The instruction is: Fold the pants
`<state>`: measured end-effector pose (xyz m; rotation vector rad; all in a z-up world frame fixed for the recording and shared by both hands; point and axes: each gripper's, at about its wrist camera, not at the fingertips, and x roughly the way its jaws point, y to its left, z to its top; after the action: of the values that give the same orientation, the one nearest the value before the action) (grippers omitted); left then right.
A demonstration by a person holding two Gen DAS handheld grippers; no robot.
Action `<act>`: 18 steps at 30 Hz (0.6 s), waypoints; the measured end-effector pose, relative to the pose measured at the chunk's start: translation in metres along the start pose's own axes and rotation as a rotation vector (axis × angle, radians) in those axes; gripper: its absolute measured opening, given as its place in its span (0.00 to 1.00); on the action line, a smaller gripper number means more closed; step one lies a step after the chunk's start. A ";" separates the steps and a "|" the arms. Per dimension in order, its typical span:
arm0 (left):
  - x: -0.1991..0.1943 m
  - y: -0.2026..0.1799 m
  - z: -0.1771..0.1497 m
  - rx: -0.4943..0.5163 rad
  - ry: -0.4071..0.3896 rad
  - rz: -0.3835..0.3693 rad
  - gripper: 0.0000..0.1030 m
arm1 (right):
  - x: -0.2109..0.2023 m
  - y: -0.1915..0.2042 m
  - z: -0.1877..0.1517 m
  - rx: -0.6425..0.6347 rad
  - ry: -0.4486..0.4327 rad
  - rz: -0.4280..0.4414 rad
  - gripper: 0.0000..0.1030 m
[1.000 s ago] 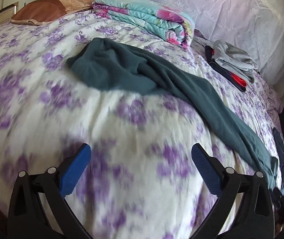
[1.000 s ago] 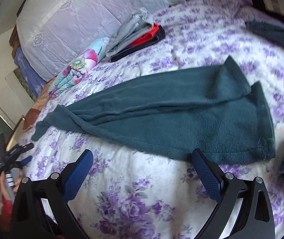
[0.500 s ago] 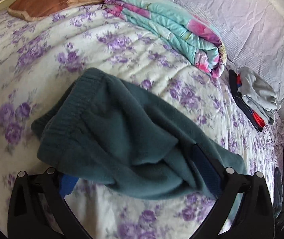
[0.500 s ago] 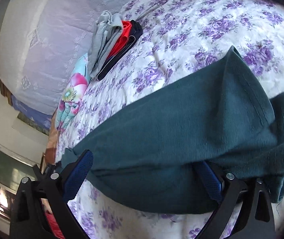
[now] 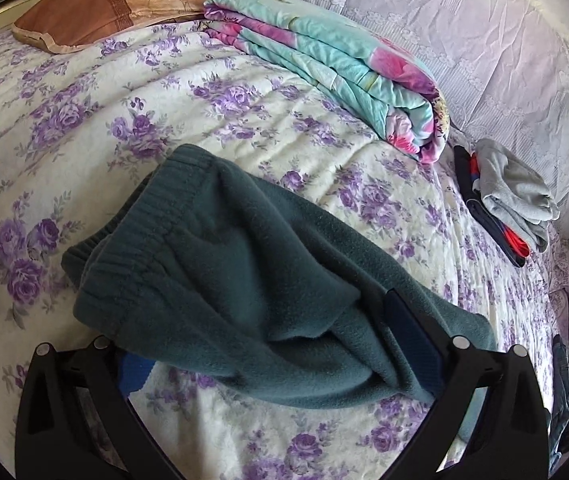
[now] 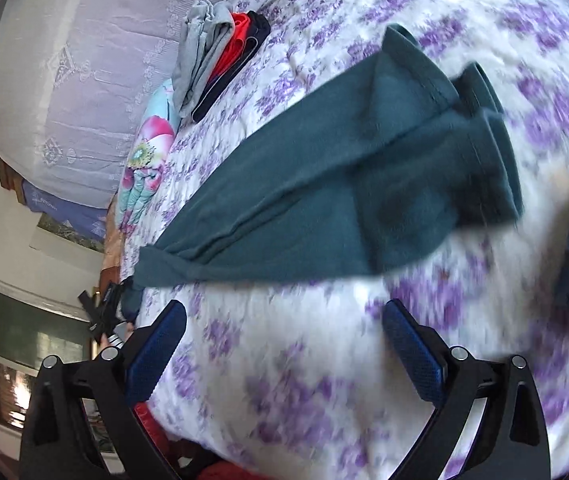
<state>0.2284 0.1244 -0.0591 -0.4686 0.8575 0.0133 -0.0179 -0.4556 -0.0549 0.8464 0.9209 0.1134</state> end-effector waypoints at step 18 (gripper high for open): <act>-0.042 -0.001 -0.018 0.024 -0.031 -0.117 0.14 | -0.031 -0.019 0.099 -0.064 -0.296 0.092 0.08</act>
<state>0.1877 0.1238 -0.0384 -0.4944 0.7982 -0.0966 0.0315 -0.5404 -0.0164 0.8202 0.5988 0.0935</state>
